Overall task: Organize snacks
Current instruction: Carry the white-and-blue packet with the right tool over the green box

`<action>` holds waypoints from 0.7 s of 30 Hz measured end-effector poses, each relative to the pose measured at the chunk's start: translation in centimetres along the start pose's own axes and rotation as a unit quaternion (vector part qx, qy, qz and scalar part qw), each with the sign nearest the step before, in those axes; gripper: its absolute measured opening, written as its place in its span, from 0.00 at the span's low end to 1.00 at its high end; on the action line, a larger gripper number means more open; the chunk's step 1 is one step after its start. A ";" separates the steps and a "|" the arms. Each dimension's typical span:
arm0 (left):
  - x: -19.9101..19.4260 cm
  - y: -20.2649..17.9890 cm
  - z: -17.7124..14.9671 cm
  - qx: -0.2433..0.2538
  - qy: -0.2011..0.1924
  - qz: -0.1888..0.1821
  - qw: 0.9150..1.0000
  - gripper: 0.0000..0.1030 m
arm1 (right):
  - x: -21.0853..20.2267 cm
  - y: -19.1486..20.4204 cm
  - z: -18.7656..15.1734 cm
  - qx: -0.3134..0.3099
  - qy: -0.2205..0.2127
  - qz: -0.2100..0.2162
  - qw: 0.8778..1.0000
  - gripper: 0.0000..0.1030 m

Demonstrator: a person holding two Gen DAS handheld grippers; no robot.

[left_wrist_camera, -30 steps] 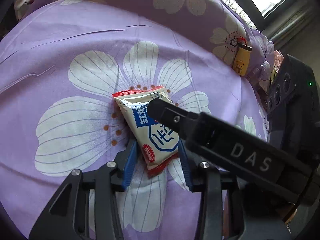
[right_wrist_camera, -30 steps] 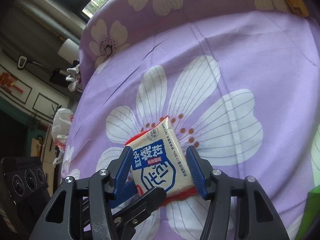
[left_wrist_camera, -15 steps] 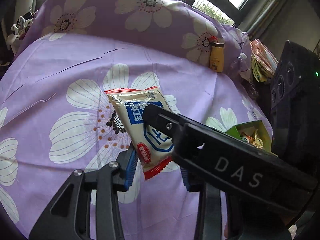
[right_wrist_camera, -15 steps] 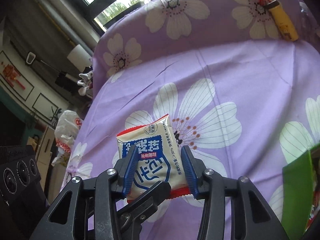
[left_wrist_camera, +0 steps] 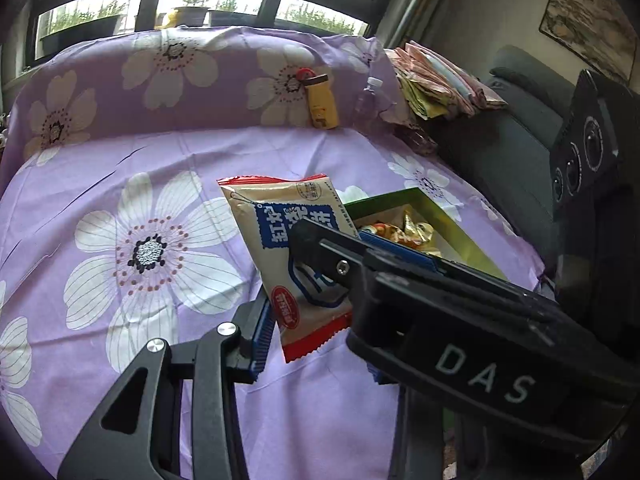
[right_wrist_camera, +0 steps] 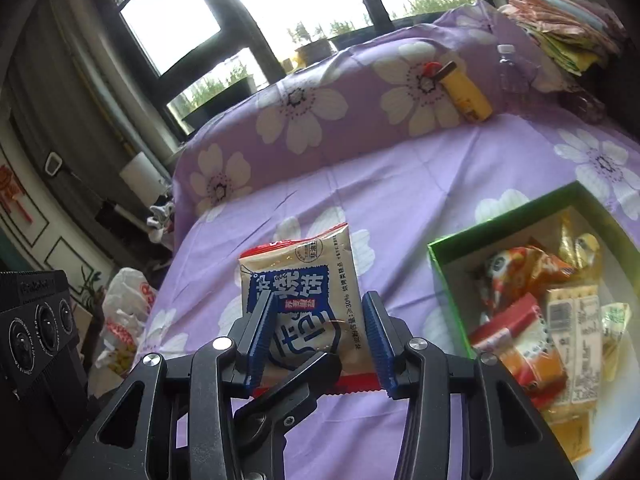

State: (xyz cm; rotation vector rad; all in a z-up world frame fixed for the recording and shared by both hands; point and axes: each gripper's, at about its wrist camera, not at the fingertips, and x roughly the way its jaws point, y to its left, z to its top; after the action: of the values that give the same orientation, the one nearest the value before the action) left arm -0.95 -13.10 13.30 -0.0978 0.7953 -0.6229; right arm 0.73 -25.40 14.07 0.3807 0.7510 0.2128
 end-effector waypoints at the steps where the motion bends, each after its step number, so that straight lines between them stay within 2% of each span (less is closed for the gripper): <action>1: 0.0 -0.7 0.0 0.003 0.000 -0.008 1.000 0.36 | -0.7 -0.5 -0.1 0.005 -0.003 -0.006 1.000 0.46; 5: 0.3 -3.2 0.4 0.034 -0.006 -0.024 0.999 0.36 | -3.3 -1.9 0.0 0.010 -0.028 -0.028 0.999 0.46; 9: 1.5 -5.3 0.7 0.044 -0.012 -0.029 0.999 0.36 | -4.8 -4.0 0.2 0.029 -0.049 -0.033 0.998 0.46; 18: 5.6 -9.0 0.9 0.066 0.004 -0.052 0.996 0.38 | -5.9 -9.6 0.4 0.074 -0.054 -0.054 0.994 0.46; 21: 7.4 -9.4 0.6 0.057 0.022 -0.062 0.996 0.39 | -5.5 -11.2 0.3 0.092 -0.041 -0.072 0.992 0.46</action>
State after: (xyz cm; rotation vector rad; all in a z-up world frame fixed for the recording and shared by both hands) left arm -1.14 -25.01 11.93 -0.0305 0.7982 -0.7895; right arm -2.42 -37.42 13.10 0.5058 0.7156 -0.0079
